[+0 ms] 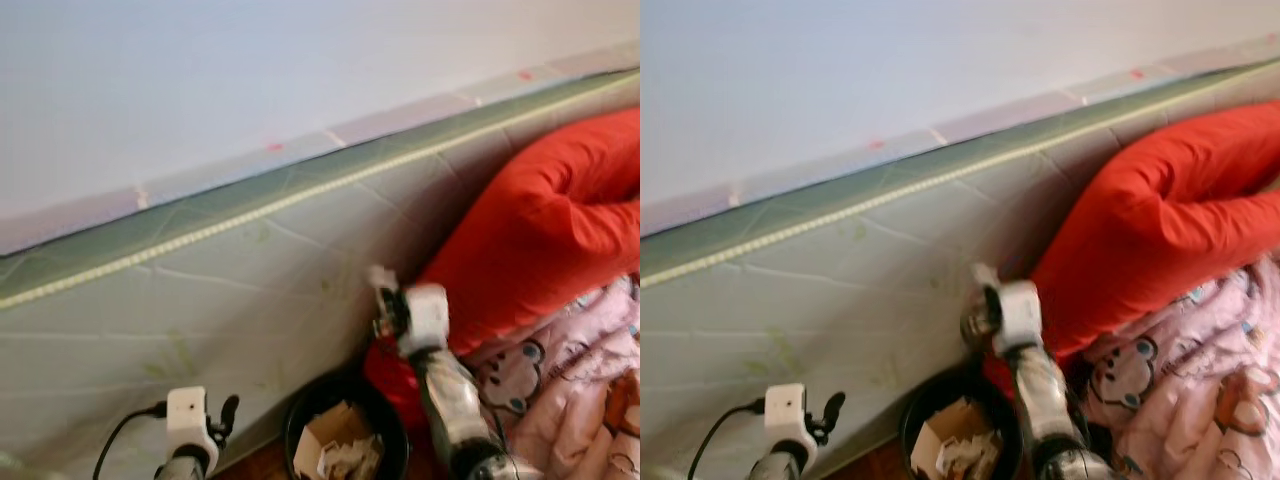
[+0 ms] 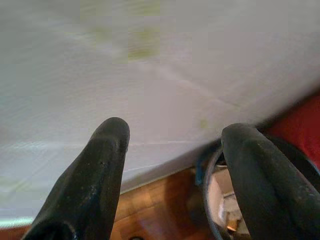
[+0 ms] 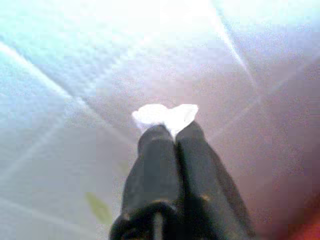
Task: Clean up the room
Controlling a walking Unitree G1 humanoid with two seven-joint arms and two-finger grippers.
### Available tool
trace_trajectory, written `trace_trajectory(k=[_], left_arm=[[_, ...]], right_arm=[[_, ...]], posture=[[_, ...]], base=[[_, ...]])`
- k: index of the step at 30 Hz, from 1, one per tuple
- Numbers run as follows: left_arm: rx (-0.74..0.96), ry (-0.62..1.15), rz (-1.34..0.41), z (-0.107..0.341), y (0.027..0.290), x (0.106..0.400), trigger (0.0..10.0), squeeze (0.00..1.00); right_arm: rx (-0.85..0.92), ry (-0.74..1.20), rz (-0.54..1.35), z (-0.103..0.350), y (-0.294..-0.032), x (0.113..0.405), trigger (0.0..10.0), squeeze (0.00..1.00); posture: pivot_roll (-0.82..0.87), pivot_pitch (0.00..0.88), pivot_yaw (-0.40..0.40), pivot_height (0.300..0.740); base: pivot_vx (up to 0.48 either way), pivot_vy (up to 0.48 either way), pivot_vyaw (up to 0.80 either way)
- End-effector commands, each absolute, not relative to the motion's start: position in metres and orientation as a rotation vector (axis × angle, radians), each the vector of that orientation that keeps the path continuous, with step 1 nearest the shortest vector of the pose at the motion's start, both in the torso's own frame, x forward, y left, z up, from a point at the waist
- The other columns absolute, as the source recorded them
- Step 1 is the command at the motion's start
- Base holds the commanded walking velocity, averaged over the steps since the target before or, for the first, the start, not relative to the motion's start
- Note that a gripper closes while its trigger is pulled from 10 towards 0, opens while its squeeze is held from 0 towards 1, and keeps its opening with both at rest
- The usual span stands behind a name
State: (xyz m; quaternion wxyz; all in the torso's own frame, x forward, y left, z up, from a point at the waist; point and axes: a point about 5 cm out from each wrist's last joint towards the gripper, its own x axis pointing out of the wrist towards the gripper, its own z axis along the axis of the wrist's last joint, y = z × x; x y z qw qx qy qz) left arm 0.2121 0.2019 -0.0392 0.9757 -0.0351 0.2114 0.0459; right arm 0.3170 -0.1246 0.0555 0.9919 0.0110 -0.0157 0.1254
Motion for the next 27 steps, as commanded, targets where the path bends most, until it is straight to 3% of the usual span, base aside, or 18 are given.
trace_trajectory(k=[1, 8, 18, 27], left_arm=[[-0.072, 0.445, 0.104, -0.042, 0.204, 0.208, 10.0, 0.0], [-0.074, 0.446, 0.107, -0.041, 0.204, 0.21, 10.0, 0.0], [-0.073, 0.452, 0.104, -0.042, 0.204, 0.211, 10.0, 0.0], [-0.088, 0.457, 0.118, -0.043, 0.206, 0.211, 10.0, 0.0]], right_arm=[[0.117, 0.197, 0.173, 0.012, -0.141, 0.291, 10.0, 0.0], [-0.006, 0.418, 0.215, -0.01, -0.138, 0.283, 10.0, 0.0], [0.063, 0.688, 0.145, -0.051, -0.148, 0.239, 10.0, 0.0], [0.154, 0.688, 0.078, -0.049, -0.152, 0.242, 10.0, 0.0]], posture=[[0.02, 0.041, -0.071, 0.734], [0.02, 0.059, -0.077, 0.734], [0.04, 0.083, -0.087, 0.734], [0.05, 0.098, -0.088, 0.734]], base=[[0.0, 0.0, 0.0], [0.0, 0.0, 0.0], [0.0, 0.0, 0.0], [0.0, 0.0, 0.0]])
